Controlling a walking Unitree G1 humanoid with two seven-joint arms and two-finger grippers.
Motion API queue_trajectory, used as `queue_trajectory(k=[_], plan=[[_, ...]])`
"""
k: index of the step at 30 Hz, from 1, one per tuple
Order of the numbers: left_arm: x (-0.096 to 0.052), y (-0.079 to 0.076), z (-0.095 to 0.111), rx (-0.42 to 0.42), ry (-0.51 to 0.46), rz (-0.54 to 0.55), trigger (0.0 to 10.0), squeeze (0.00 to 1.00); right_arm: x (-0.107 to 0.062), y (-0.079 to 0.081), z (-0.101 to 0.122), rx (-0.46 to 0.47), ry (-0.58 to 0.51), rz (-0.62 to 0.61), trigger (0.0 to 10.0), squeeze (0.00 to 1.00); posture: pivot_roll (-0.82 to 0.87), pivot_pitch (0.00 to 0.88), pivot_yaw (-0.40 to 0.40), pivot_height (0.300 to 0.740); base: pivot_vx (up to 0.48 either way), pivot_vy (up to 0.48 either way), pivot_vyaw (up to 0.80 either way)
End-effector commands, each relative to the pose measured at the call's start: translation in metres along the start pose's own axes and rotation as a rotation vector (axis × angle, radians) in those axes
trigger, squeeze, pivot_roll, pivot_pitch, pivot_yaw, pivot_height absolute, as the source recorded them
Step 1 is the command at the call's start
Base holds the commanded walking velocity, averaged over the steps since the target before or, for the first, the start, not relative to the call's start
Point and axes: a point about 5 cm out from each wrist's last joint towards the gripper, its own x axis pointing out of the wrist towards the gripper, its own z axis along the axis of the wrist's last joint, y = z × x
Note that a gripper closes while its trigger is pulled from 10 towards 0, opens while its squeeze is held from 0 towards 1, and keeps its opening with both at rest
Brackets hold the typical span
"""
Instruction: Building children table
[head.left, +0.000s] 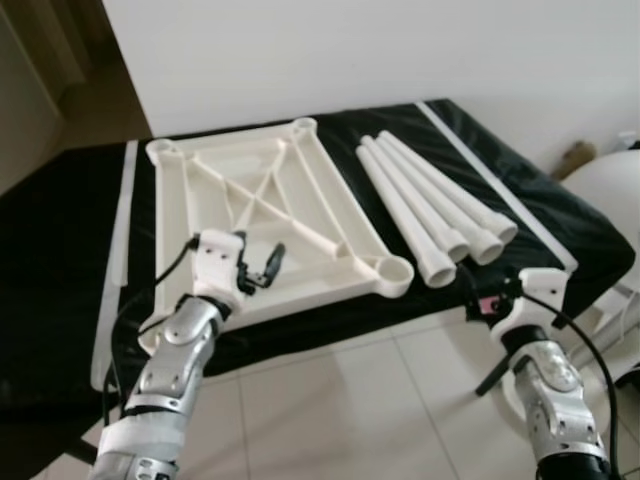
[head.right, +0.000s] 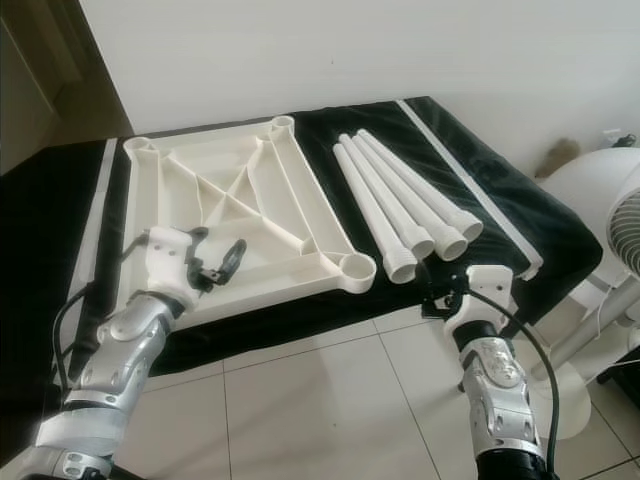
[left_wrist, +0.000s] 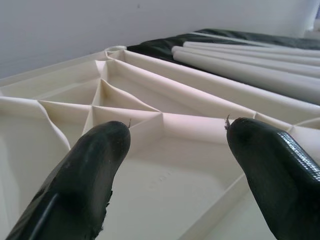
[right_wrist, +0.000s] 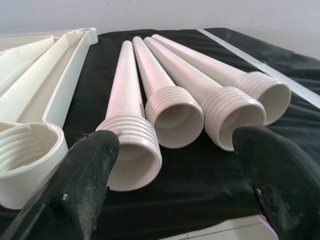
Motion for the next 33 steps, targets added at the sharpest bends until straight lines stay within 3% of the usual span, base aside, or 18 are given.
queue_trajectory(k=[1,8,13,33], plan=[[0.000,-0.010,0.002,0.020,0.008,-0.202,10.0,0.00,0.003,0.000,0.002,-0.013,-0.008,0.015,10.0,0.00,-0.02,0.000,0.045,0.740,0.000,0.000,0.00],[0.001,-0.010,0.003,0.021,0.014,-0.200,10.0,0.00,0.012,-0.005,0.011,0.014,-0.021,0.037,10.0,0.00,-0.02,0.000,0.047,0.740,0.000,0.000,0.00],[-0.001,-0.010,0.001,0.027,0.028,-0.192,10.0,0.00,0.017,-0.001,0.004,0.025,0.028,0.110,10.0,0.00,-0.01,0.003,0.046,0.740,0.000,0.000,0.00],[-0.005,-0.006,-0.002,0.008,0.055,-0.148,10.0,0.00,0.042,0.011,-0.015,0.129,0.129,0.180,10.0,0.00,0.01,0.024,0.051,0.740,0.000,0.000,0.00]])
